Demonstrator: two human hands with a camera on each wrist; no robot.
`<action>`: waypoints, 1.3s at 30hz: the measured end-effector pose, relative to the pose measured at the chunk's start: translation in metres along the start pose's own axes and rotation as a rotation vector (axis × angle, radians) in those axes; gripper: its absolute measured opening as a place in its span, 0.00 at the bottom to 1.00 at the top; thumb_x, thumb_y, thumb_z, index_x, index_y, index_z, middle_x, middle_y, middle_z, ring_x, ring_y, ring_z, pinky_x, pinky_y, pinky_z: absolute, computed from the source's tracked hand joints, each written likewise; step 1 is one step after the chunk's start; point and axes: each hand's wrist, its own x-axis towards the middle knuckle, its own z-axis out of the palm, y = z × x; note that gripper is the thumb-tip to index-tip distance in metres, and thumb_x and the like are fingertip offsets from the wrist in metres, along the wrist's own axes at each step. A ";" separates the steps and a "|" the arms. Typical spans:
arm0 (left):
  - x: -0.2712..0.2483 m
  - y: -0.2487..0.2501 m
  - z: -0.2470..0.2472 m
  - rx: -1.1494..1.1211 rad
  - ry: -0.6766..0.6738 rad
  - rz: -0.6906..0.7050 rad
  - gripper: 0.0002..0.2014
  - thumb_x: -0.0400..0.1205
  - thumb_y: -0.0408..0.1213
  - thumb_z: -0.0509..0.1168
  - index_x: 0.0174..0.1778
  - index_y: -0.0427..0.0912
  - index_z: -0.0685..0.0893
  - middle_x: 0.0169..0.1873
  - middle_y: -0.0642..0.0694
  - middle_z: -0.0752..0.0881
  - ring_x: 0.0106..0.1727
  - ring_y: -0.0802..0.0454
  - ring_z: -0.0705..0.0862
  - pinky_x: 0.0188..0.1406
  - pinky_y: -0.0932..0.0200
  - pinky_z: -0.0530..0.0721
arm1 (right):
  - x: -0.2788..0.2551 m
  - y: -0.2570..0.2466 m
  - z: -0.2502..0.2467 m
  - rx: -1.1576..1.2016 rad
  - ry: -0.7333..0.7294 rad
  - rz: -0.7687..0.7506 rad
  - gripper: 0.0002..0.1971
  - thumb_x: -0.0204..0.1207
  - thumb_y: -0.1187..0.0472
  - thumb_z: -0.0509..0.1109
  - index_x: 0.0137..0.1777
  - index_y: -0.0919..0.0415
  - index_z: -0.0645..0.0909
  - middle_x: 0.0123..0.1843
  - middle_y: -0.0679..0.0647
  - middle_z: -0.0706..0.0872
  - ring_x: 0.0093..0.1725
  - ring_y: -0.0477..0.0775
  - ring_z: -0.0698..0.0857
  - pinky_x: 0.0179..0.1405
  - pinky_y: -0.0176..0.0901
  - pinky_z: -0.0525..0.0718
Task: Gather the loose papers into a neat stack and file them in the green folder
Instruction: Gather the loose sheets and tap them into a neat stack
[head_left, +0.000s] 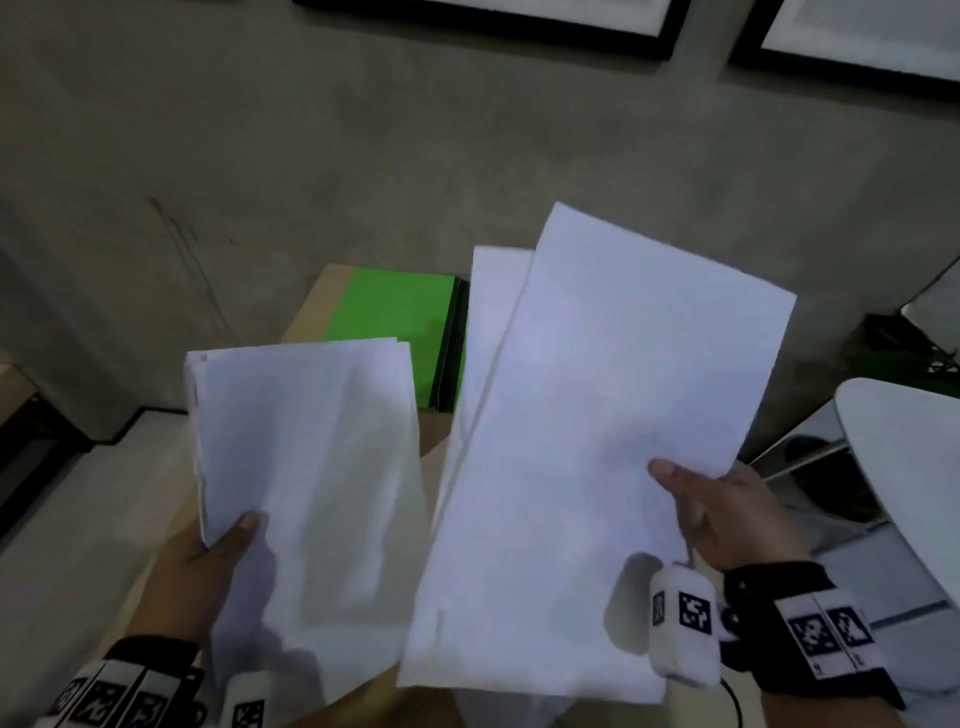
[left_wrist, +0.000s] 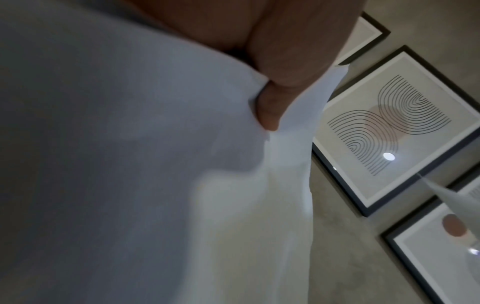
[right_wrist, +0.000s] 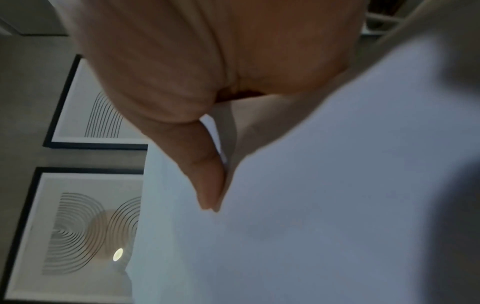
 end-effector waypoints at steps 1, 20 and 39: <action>0.001 0.002 0.004 0.006 -0.007 -0.008 0.09 0.79 0.37 0.68 0.46 0.33 0.81 0.42 0.34 0.84 0.43 0.42 0.81 0.49 0.48 0.74 | 0.000 -0.001 0.007 0.034 -0.043 -0.014 0.25 0.47 0.41 0.86 0.39 0.57 0.92 0.44 0.57 0.93 0.46 0.53 0.90 0.55 0.46 0.85; -0.022 0.026 0.055 0.134 -0.519 0.172 0.37 0.56 0.80 0.59 0.54 0.62 0.82 0.50 0.65 0.90 0.54 0.64 0.86 0.56 0.60 0.82 | 0.004 0.042 0.096 0.093 -0.147 0.057 0.11 0.71 0.67 0.75 0.49 0.52 0.85 0.44 0.42 0.92 0.46 0.38 0.90 0.45 0.31 0.83; -0.006 0.035 0.085 -0.223 -0.452 0.305 0.36 0.57 0.40 0.81 0.63 0.39 0.80 0.51 0.46 0.91 0.50 0.55 0.89 0.40 0.64 0.86 | -0.005 0.055 0.084 0.036 -0.131 -0.061 0.22 0.59 0.66 0.84 0.54 0.57 0.86 0.49 0.50 0.93 0.50 0.50 0.91 0.48 0.43 0.88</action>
